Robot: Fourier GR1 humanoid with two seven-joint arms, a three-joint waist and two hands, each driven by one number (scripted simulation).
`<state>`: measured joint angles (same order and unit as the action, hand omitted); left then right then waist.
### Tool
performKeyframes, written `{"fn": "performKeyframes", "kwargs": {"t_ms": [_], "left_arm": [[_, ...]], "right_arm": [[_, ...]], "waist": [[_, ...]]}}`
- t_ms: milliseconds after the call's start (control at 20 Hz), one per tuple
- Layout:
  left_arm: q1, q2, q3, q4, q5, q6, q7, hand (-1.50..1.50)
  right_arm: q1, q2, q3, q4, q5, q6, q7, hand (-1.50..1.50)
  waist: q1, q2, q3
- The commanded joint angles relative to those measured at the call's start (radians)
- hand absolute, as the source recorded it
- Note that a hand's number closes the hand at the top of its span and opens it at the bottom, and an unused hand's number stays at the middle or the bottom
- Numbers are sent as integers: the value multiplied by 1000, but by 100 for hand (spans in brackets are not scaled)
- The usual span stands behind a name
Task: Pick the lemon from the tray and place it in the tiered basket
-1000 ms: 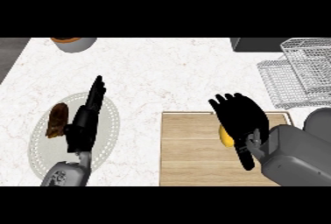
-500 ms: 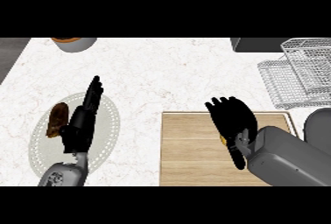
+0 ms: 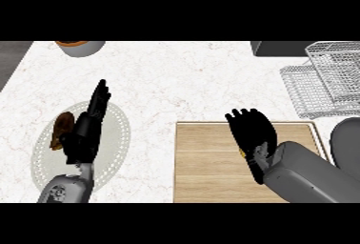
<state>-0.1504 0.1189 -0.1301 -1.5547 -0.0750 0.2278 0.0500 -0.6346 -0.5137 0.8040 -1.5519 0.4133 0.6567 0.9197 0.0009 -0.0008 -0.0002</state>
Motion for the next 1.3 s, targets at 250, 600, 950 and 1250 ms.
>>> {"fn": "performKeyframes", "kwargs": {"t_ms": [250,600,950,1250], "left_arm": [[-30,-35,19,40,-21,-1,-21,0],[3,-40,12,-33,-53,-10,13,0],[66,-29,21,-73,-27,-51,7,0],[27,-61,21,5,-50,-30,-33,0]], "right_arm": [[52,93,-82,120,190,43,-71,-150],[143,140,-157,81,304,66,-120,-150],[169,181,-161,146,442,-90,-210,150],[113,97,-106,176,573,-123,-384,150]], "waist": [[2,1,0],[1,0,0],[8,1,0],[7,2,0]]}}
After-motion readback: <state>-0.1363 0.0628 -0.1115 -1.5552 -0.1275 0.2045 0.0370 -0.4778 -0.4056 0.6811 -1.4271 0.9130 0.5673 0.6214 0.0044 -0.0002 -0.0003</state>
